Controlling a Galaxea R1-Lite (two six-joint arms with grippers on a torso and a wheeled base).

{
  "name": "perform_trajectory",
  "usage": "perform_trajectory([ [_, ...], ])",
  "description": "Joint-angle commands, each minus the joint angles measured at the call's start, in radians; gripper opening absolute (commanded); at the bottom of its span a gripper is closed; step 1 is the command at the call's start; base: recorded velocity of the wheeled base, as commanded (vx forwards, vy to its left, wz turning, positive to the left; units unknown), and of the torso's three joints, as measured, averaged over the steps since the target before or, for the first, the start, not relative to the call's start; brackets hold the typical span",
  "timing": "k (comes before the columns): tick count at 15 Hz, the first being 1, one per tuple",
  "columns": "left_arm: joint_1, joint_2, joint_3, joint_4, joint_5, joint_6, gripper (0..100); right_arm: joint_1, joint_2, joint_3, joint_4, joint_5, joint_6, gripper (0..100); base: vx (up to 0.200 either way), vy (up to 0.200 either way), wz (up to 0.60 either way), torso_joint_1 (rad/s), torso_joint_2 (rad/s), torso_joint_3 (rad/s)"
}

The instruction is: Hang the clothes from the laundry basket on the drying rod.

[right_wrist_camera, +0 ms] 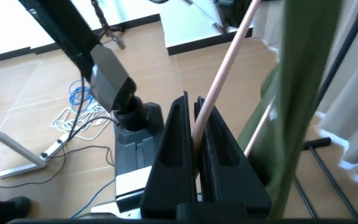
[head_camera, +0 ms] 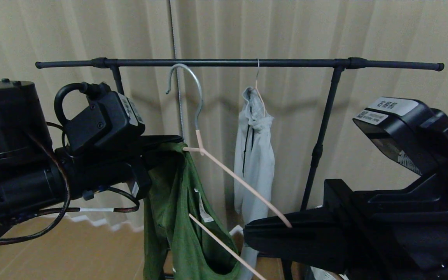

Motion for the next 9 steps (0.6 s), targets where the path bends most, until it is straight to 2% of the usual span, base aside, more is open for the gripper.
perform_trajectory([
  [1, 0.001, 0.001, 0.001, -0.003, -0.001, -0.003, 0, 0.0, -0.002, 0.001, -0.001, -0.005, -0.001, 0, 0.0, 0.0, 0.0, 0.0, 0.0, 0.0],
  [5, 0.031, -0.004, 0.003, -0.024, -0.001, -0.006, 0, -0.008, -0.006, 0.02, -0.001, -0.016, -0.004, 0, 0.0, 0.0, 0.0, 0.0, 0.0, 0.0],
  [7, 0.046, -0.011, 0.004, -0.026, 0.002, -0.008, 0, -0.027, -0.019, 0.052, 0.004, -0.032, -0.034, 0, 0.0, 0.0, 0.0, 0.0, 0.0, 0.0],
  [8, 0.047, -0.016, 0.006, -0.026, 0.006, -0.008, 0, -0.043, -0.019, 0.061, 0.004, -0.04, -0.06, 100, 0.0, 0.0, 0.0, 0.0, 0.0, 0.0],
  [9, 0.057, -0.017, 0.009, -0.026, 0.01, -0.006, 0, -0.063, -0.02, 0.061, 0.007, -0.062, -0.075, 100, 0.0, 0.0, 0.0, 0.0, 0.0, 0.0],
])
